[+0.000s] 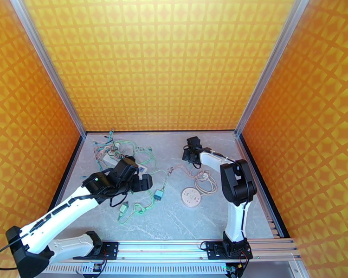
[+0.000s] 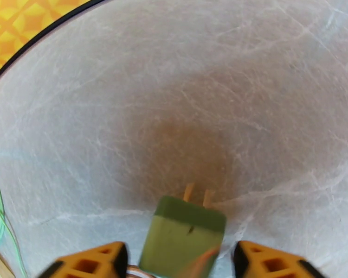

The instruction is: Pull the plug off the socket

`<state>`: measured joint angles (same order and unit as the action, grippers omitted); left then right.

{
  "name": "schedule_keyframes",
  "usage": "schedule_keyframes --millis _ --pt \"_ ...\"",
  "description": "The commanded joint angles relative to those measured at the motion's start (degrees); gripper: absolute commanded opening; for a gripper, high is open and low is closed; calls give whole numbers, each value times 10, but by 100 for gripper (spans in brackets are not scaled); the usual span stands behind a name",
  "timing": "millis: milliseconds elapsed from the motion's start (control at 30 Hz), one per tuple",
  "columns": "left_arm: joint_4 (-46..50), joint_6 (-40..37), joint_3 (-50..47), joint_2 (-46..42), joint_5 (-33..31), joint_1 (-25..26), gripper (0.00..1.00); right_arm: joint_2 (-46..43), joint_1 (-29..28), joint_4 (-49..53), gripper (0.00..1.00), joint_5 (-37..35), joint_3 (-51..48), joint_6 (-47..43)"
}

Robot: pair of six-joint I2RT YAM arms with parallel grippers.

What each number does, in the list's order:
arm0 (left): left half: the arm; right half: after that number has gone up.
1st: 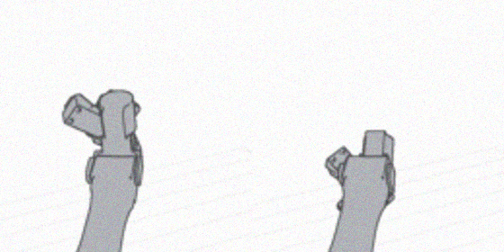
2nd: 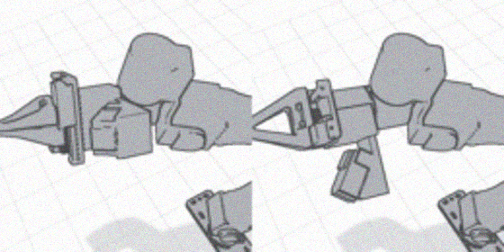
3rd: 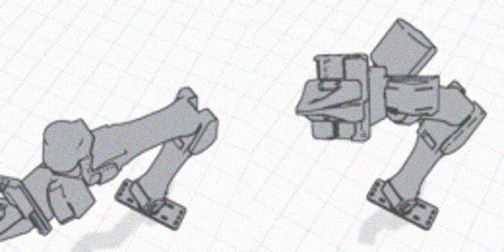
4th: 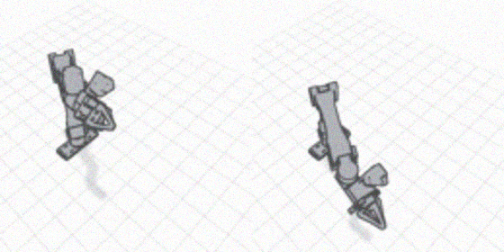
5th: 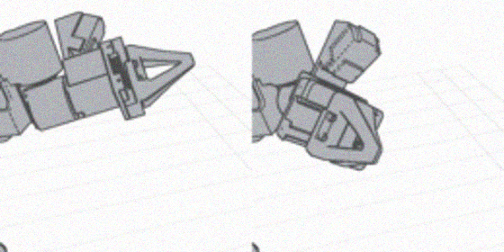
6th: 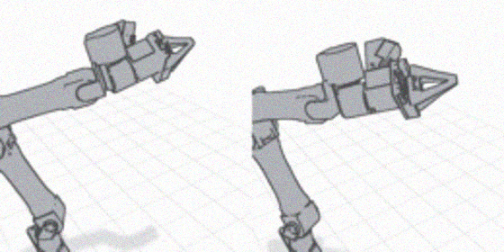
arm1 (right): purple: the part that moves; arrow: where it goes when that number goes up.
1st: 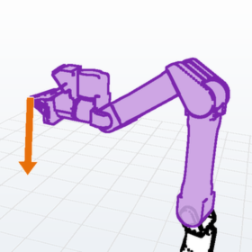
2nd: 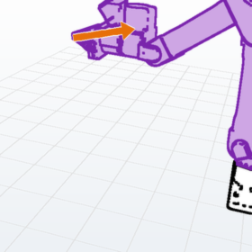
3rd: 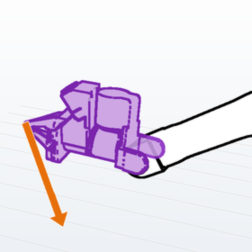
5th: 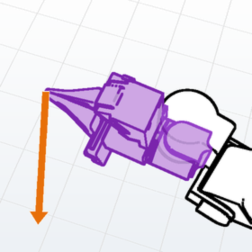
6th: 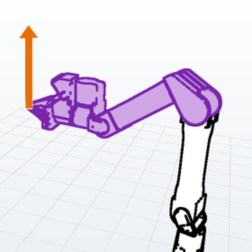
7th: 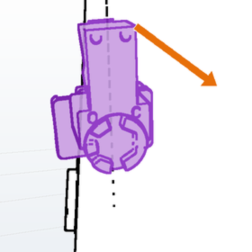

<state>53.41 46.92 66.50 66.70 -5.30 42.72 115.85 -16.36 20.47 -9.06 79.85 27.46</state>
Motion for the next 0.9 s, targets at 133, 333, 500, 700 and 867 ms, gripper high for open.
schedule_keyframes --millis 133,333,500,700,867 --pt "-10 -29 -12 5 -20 -46 99 -105 1 17 84 33 -48 -9" --pt "-48 -55 -2 59 -16 -126 99 -218 0 41 99 89 -105 22" --pt "-59 -47 48 170 -6 -196 94 -327 -15 65 98 104 -156 53" --pt "-38 -29 162 329 -5 -213 69 -423 -39 122 98 77 -190 79" --pt "-20 -2 238 425 -8 -214 60 -494 -48 145 99 58 -223 100"
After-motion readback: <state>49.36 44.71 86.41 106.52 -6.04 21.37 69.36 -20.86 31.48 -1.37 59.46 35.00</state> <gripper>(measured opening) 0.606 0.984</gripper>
